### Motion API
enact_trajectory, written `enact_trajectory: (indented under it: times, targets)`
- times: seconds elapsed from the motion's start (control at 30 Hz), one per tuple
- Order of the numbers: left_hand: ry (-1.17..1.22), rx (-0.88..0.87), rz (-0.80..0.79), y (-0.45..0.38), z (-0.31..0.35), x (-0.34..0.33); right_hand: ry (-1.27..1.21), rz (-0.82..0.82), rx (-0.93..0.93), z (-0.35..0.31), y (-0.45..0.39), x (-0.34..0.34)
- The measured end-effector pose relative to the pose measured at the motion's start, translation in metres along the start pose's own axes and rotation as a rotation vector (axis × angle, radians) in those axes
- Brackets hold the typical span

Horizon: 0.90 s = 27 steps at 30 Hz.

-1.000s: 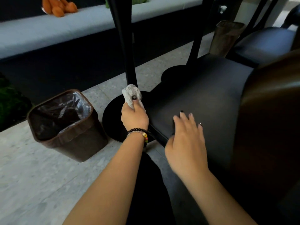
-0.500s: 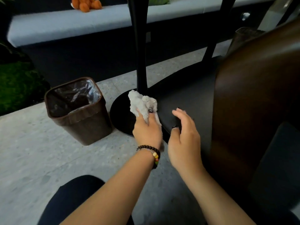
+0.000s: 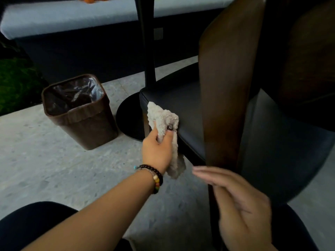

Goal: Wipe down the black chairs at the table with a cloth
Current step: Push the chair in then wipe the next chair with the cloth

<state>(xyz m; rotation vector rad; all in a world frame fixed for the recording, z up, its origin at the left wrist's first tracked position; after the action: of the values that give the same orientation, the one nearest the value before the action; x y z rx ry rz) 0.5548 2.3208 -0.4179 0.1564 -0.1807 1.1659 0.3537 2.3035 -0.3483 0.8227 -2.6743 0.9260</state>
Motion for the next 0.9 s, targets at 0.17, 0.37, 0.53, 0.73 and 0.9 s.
enact_trajectory:
  times: [0.17,0.37,0.53,0.73,0.9]
  targets:
    - [-0.017,0.029,0.047,0.013,0.0,-0.014,0.002,0.195,0.117,0.008,-0.002,0.048]
    - [-0.021,0.098,-0.03,0.071,-0.002,-0.029,-0.17,0.389,-0.093,0.044,-0.03,0.058]
    - [0.005,0.056,-0.218,0.097,0.017,-0.01,-0.207,0.362,-0.167,0.054,-0.013,0.06]
    - [-0.202,-0.668,-0.087,0.125,0.089,0.034,-0.247,0.226,-0.021,0.027,-0.011,0.08]
    - [-0.365,-0.979,-0.073,0.157,0.108,0.015,-0.598,-0.123,-0.219,0.016,-0.019,0.063]
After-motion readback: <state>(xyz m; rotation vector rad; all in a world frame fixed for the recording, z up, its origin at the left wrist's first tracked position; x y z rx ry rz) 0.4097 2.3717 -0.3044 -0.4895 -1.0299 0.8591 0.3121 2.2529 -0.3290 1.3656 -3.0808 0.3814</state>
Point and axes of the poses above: each hand's wrist, its own y-axis away from the middle knuckle, its own x-axis out of the back of the hand, z = x × y, the point moved 6 cm from there along -y, towards the middle knuckle, and after that the axes turned 2 degrees about z, right-handed, at the moved point
